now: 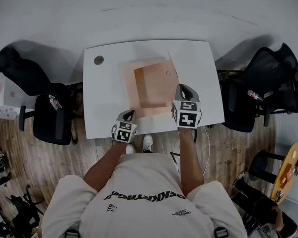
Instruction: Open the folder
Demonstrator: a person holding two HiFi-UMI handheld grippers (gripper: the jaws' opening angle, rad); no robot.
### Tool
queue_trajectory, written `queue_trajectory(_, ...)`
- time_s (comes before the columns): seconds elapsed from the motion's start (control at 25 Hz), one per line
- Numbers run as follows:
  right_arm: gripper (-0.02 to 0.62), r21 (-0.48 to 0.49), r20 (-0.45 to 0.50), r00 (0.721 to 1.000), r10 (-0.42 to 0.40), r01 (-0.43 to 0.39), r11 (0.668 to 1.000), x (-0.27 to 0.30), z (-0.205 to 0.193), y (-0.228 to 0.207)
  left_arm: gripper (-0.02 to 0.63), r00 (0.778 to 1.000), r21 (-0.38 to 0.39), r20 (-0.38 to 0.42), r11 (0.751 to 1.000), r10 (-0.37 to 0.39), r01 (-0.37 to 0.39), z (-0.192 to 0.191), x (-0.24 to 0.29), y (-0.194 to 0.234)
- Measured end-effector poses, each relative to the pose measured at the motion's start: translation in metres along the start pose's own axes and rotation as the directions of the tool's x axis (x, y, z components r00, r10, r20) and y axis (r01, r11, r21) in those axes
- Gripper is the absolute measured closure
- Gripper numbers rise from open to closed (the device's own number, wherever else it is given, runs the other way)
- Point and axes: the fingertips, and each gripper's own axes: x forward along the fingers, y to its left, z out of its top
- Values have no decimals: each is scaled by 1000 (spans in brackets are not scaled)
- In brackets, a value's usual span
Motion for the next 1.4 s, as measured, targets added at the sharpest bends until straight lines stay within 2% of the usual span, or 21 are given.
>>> queue_trajectory(1.4, 591, -50, -27, 994, -109, 107, 993, 10, -13, -59, 614, 999, 18, -27, 1000, -24, 25, 4, -4, -5)
